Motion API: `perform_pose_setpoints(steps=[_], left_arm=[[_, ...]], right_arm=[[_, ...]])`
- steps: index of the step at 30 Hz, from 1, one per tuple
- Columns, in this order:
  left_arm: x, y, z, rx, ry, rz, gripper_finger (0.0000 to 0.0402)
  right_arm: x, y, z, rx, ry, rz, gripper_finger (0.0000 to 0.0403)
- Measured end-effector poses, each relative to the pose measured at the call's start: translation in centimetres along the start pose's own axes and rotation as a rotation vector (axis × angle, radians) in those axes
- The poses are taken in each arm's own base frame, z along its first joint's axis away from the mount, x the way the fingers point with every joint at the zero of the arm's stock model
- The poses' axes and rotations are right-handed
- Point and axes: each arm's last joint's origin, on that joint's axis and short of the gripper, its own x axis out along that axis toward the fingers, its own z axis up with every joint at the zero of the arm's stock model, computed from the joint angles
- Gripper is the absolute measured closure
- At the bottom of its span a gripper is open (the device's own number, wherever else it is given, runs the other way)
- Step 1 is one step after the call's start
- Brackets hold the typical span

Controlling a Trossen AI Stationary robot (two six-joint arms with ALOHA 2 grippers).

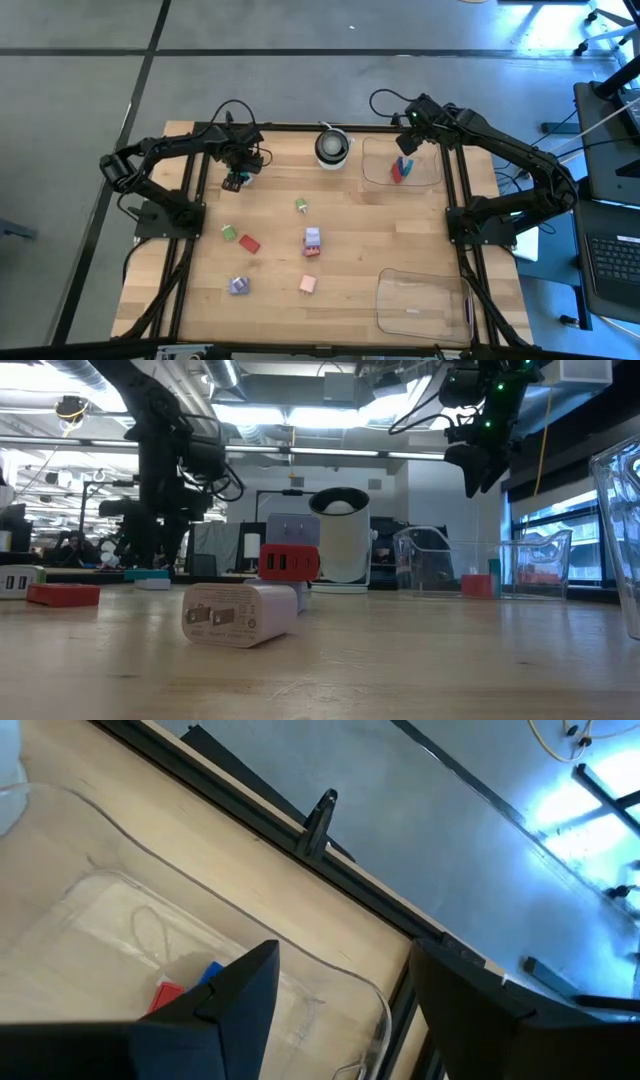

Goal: Pick & Place Office items
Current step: Put the light blue digital timer into the top transparent bin

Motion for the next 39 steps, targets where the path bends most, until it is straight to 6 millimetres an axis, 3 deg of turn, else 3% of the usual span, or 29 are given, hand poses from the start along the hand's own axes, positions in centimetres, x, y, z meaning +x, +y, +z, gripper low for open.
perform_pose_setpoints(steps=[29, 39], left_arm=[[2.4, 0.6, 0.0, -0.013, 0.065, -0.063, 0.0149], [2.4, 0.7, -0.1, -0.012, 0.101, -0.034, 0.0200]], right_arm=[[0.0, 0.0, 0.0, 0.005, 0.000, 0.000, 0.0175], [0.0, 0.0, 0.0, 0.005, 0.000, 0.000, 0.0175]])
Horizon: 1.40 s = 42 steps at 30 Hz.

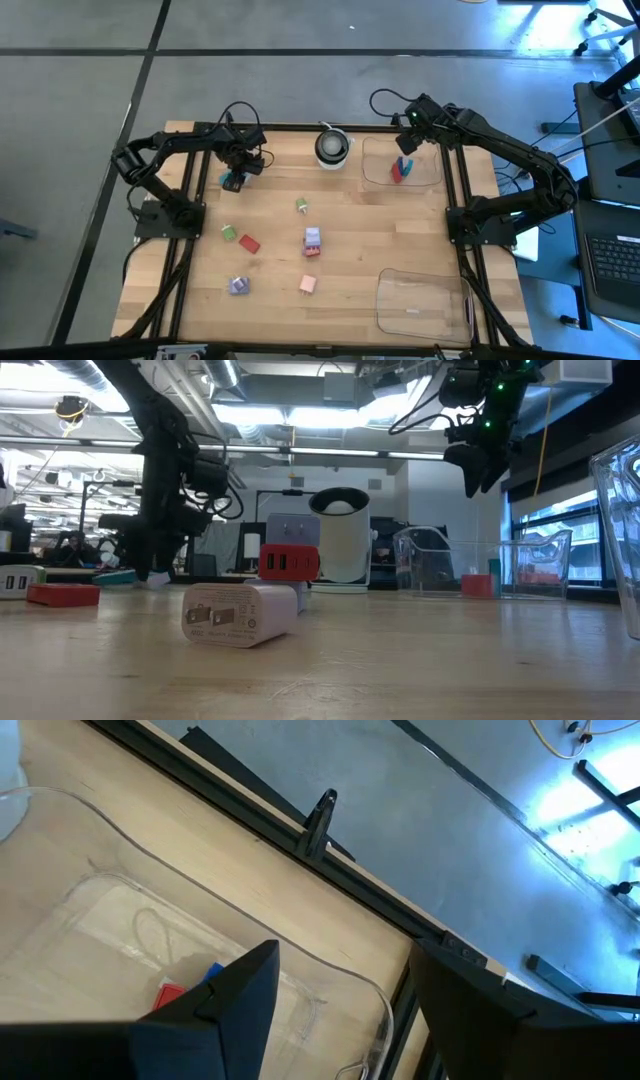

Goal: Pick & Place Office items
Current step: Put the light blue digital timer into the top transparent bin

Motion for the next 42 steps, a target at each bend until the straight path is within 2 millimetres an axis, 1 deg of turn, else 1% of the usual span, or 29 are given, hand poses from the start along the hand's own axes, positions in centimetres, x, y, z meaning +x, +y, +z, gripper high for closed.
perform_pose_setpoints(steps=[4, 8, 12, 19, 24, 27, 31, 35, 38, 42], left_arm=[[0.0, 0.1, 0.0, -0.026, 0.017, 0.014, 0.0213], [-0.1, 0.1, 0.0, -0.027, 0.019, 0.019, 0.0214], [-0.1, 0.1, 0.0, -0.034, 0.019, 0.019, 0.0206], [-0.2, 0.3, -0.2, -0.136, 0.070, 0.071, 0.0182], [-1.7, 0.8, 0.1, -0.198, 0.065, 0.097, 0.0166], [-2.5, 0.4, 0.1, -0.226, 0.049, 0.038, 0.0162], [-2.7, -0.7, -0.5, -0.268, 0.071, -0.112, 0.0162], [-1.9, -1.4, -1.0, -0.296, 0.109, -0.151, 0.0162], [-0.9, -2.1, -1.5, -0.281, 0.127, -0.167, 0.0162], [0.1, -2.5, -1.9, -0.220, 0.165, -0.108, 0.0161]], right_arm=[[0.0, 0.0, 0.0, 0.000, 0.000, 0.000, 0.0175], [0.0, 0.0, 0.0, 0.000, 0.000, 0.000, 0.0175], [0.0, 0.0, 0.0, 0.000, 0.000, 0.000, 0.0175], [0.0, 0.0, 0.0, -0.001, 0.000, 0.000, 0.0175], [0.0, 0.0, 0.0, 0.000, 0.000, 0.000, 0.0175], [0.0, 0.0, 0.0, 0.000, 0.000, 0.000, 0.0175], [0.0, 0.1, 0.0, 0.012, 0.005, 0.026, 0.0175], [0.0, 0.2, 0.0, 0.017, 0.009, 0.051, 0.0175], [0.0, 0.2, 0.0, 0.019, 0.010, 0.051, 0.0175], [0.0, 0.2, 0.0, 0.019, 0.010, 0.051, 0.0175]])
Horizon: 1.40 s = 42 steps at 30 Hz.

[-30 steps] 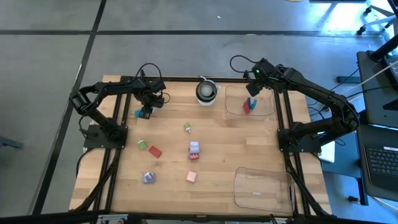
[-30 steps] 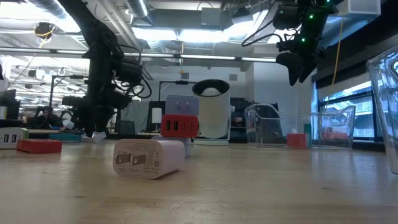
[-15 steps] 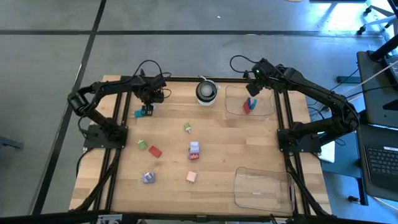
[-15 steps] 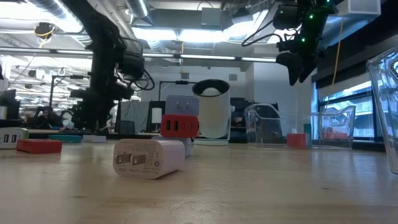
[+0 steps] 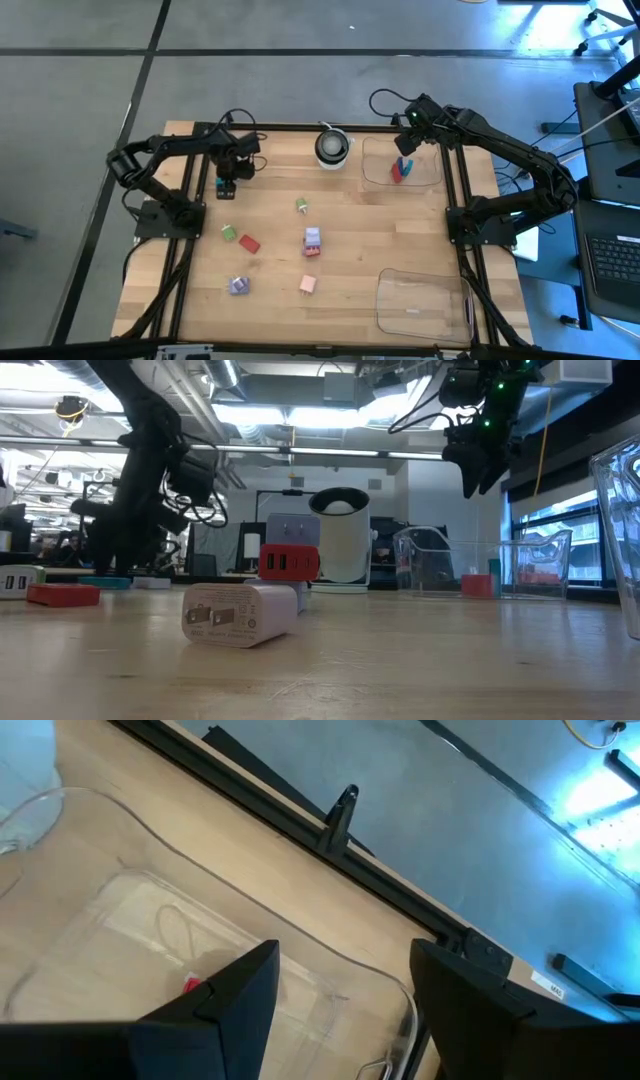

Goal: Pick & Place Office items
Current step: Put the light blue digital timer into the top transparent bin

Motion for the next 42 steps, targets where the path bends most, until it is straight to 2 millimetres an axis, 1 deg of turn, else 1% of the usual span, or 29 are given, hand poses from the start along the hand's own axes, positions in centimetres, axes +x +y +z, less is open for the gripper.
perform_pose_setpoints(steps=[3, 9, 11, 15, 19, 28, 33, 42], left_arm=[[0.2, 0.3, 0.0, 0.017, 0.032, 0.068, 0.0160], [0.1, 0.3, 0.2, 0.014, 0.027, 0.093, 0.0162], [-0.1, 0.3, 0.3, 0.019, 0.021, 0.091, 0.0161], [-1.2, 0.5, 0.6, 0.014, -0.027, 0.117, 0.0160], [-1.6, 0.6, 0.4, 0.003, -0.042, 0.125, 0.0162], [0.1, 1.0, -0.8, -0.053, -0.036, 0.095, 0.0162], [0.2, 1.2, -1.0, -0.069, -0.041, 0.099, 0.0160], [-0.3, 1.2, -1.2, -0.074, -0.043, 0.136, 0.0160]], right_arm=[[0.0, 0.0, 0.0, 0.000, 0.000, 0.000, 0.0175], [0.0, 0.0, 0.0, 0.000, 0.000, 0.000, 0.0175], [0.0, 0.0, 0.0, 0.000, 0.000, 0.000, 0.0175], [0.0, 0.0, 0.0, 0.000, 0.000, 0.000, 0.0175], [0.0, 0.0, 0.0, 0.000, 0.000, 0.000, 0.0175], [0.0, 0.0, 0.0, 0.000, 0.000, 0.000, 0.0175], [0.0, 0.0, 0.0, 0.000, 0.000, 0.000, 0.0175], [0.0, 0.0, 0.0, 0.000, -0.001, 0.000, 0.0175]])
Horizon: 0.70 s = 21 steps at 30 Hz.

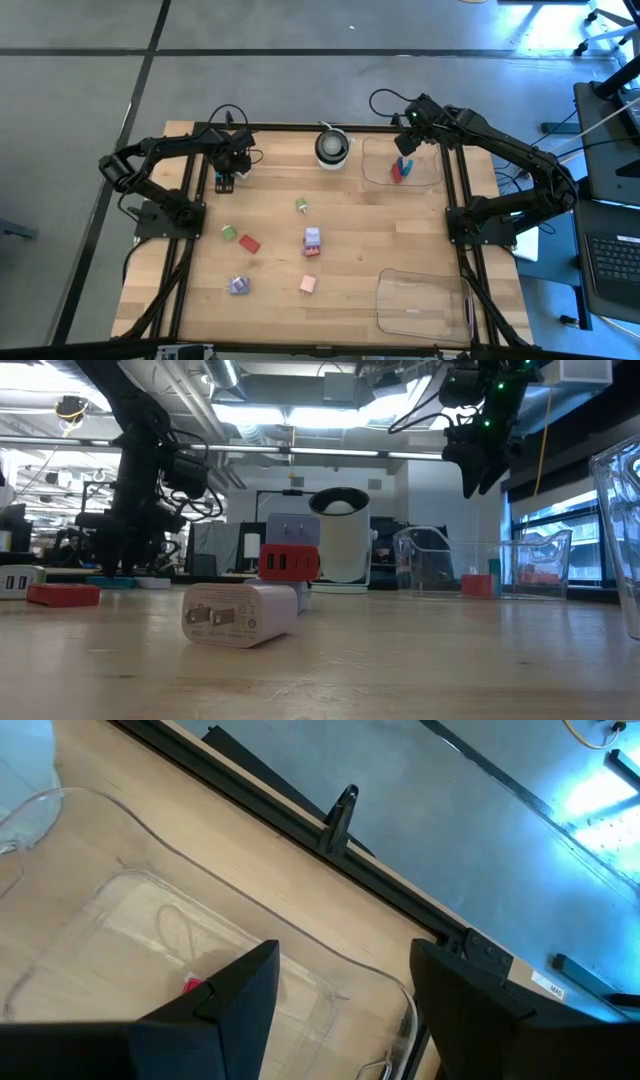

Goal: Pick & Place Office items
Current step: Put the light blue digital timer into the top transparent bin

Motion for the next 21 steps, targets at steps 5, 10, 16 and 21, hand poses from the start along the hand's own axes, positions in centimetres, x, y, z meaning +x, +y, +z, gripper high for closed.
perform_pose_setpoints(steps=[5, 10, 16, 21], left_arm=[[0.0, 0.1, 0.1, -0.004, -0.013, 0.009, 0.0161], [0.6, 0.4, 0.4, -0.031, -0.069, 0.052, 0.0160], [1.5, 0.2, -0.1, -0.046, -0.065, 0.049, 0.0161], [1.6, 0.2, -0.3, -0.064, -0.066, 0.041, 0.0161]], right_arm=[[0.0, 0.0, 0.0, 0.000, -0.001, 0.000, 0.0175], [0.0, 0.0, 0.0, 0.001, -0.002, 0.000, 0.0175], [0.0, 0.0, 0.0, 0.005, 0.002, 0.011, 0.0175], [0.0, 0.1, 0.0, 0.005, 0.005, 0.026, 0.0175]])
